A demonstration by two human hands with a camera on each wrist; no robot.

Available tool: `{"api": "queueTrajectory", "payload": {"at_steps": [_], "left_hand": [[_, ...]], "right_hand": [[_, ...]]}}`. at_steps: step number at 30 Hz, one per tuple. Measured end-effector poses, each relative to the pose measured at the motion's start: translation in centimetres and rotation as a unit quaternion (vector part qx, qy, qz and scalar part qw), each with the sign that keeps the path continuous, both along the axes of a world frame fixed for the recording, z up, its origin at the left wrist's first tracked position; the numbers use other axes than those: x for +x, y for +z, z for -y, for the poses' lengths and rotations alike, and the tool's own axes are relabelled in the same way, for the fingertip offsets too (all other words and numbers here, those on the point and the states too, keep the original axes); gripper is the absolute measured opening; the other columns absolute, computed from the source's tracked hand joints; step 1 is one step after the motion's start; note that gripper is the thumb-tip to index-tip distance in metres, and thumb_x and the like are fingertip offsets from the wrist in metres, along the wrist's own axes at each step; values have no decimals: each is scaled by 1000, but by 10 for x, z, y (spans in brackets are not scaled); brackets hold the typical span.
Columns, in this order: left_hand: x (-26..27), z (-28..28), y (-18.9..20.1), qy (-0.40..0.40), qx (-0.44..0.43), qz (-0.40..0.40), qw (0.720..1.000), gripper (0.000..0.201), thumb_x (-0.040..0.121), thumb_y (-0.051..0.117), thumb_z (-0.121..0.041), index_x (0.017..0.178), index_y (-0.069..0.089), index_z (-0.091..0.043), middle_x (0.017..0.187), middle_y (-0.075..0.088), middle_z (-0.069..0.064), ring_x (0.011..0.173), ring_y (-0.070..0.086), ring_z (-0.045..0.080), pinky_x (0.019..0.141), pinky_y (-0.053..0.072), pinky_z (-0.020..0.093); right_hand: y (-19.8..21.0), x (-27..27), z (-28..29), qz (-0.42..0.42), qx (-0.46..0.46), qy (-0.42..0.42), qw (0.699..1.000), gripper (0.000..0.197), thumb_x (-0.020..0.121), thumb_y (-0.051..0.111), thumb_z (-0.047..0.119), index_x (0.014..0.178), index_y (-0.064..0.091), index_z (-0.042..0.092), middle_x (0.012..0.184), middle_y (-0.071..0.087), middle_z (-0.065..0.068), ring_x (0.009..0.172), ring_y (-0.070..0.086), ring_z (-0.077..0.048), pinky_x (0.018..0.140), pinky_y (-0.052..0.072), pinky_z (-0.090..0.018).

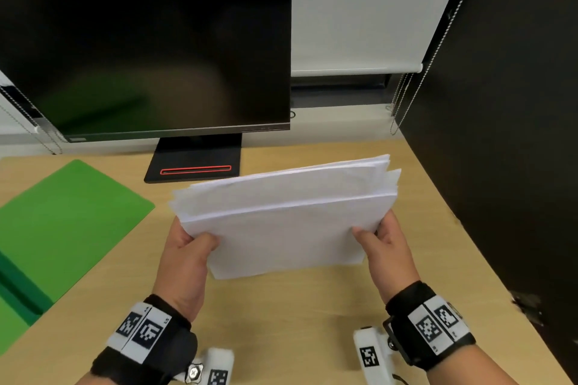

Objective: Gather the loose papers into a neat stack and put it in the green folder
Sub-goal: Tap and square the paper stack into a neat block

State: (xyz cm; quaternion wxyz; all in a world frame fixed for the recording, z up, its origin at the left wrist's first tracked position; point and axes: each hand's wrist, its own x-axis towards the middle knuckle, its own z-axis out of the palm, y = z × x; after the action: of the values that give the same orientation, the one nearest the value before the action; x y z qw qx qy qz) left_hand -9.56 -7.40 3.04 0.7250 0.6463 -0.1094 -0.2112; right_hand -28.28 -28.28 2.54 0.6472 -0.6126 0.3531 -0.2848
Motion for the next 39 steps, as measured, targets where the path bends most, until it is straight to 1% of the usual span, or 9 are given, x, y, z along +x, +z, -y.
{"api": "queueTrajectory", "payload": {"at_steps": [7, 13, 16, 19, 24, 27, 30, 35, 39], "left_hand": [[-1, 1, 12, 2, 3, 65, 998, 63, 72, 55, 0, 134, 56, -15, 124, 69, 10, 108, 64, 22, 90, 50, 39], [-3, 3, 22, 10, 4, 122, 992, 60, 84, 53, 12, 130, 54, -25, 109, 70, -12, 96, 64, 5, 76, 53, 17], [-4, 1, 23, 8, 11, 131, 991, 56, 80, 56, 0, 128, 55, -29, 110, 70, -12, 97, 64, 6, 78, 52, 24], [-6, 0, 24, 11, 8, 146, 989, 69, 86, 57, 5, 145, 43, -28, 118, 66, -17, 102, 62, 1, 84, 53, 15], [-8, 0, 27, 3, 32, 174, 984, 55, 83, 55, -9, 135, 52, -28, 119, 67, -12, 99, 64, 1, 81, 50, 22], [-9, 0, 27, 14, 27, 182, 983, 69, 85, 55, -8, 146, 40, -35, 126, 62, -19, 107, 61, -2, 83, 50, 12], [-12, 1, 28, 14, 28, 188, 982, 58, 84, 55, -10, 138, 49, -30, 128, 63, -7, 107, 63, 7, 88, 54, 30], [-13, -2, 27, 24, 41, 196, 979, 70, 84, 57, -11, 148, 37, -31, 137, 58, 0, 121, 59, 16, 97, 48, 36], [-12, -6, 23, 21, 75, 226, 971, 59, 85, 57, -23, 142, 46, -33, 138, 55, 6, 127, 55, 27, 106, 44, 56]], "right_hand": [[8, 0, 1, 37, -39, -8, 999, 60, 92, 57, -3, 142, 45, 27, 128, 65, 7, 116, 63, -7, 101, 53, -36], [13, 2, 1, 48, -62, -9, 997, 58, 93, 57, -3, 142, 46, 25, 130, 63, 3, 120, 61, -15, 98, 54, -34], [15, 4, 3, 64, -75, -13, 995, 63, 92, 55, -8, 145, 43, 26, 132, 61, 2, 118, 62, -12, 94, 56, -31], [15, 3, 1, 58, -94, -7, 994, 64, 92, 55, -8, 146, 42, 25, 134, 60, -1, 122, 59, -18, 103, 53, -47], [20, 1, -5, 45, -152, -17, 987, 83, 97, 59, 6, 158, 15, 42, 153, 38, 19, 140, 42, -3, 115, 40, -35], [18, 2, -5, 30, -197, -16, 980, 80, 97, 59, 10, 157, 17, 44, 158, 34, 11, 145, 37, -12, 118, 38, -48], [22, 2, -7, 29, -262, -41, 964, 82, 96, 57, 21, 150, 9, 60, 151, 40, 3, 138, 45, -23, 113, 42, -52], [21, 5, -2, 2, -343, -54, 938, 54, 94, 56, 14, 146, 43, 22, 137, 46, -3, 127, 46, -17, 102, 48, -50], [20, 3, -1, 7, -337, -53, 940, 69, 95, 63, 10, 155, 31, 23, 125, 43, 17, 126, 47, -20, 102, 50, -46]]}}
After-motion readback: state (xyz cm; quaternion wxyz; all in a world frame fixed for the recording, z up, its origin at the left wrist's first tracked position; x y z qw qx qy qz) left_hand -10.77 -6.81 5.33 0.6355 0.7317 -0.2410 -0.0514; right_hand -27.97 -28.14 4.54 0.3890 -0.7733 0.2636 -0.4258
